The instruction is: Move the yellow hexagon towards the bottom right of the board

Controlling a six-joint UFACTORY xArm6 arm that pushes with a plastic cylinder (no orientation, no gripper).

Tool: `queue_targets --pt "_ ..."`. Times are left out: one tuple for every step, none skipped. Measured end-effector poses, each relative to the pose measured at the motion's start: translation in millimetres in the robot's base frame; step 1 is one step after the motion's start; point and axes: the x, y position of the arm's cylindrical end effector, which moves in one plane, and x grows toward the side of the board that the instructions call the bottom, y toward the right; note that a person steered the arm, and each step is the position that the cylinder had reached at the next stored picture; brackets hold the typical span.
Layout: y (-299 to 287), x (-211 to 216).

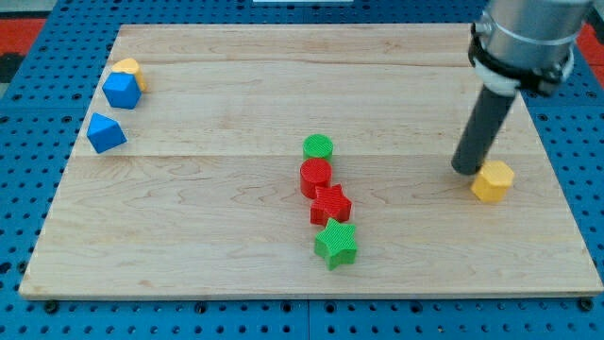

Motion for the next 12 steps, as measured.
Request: queue_targets --pt "-4.9 -5.6" --pt "14.3 -32.3" --pt "56.1 -12.9" --pt "53.7 21.7" --pt "52.7 34.8" --pt "51.9 1.4" --pt "30.6 -4.5" --pt "29.5 26.3" --pt "29.6 52.4" --pt "26.2 16.0" --pt "1.6 -71.1" --pt "-58.9 -157.5"
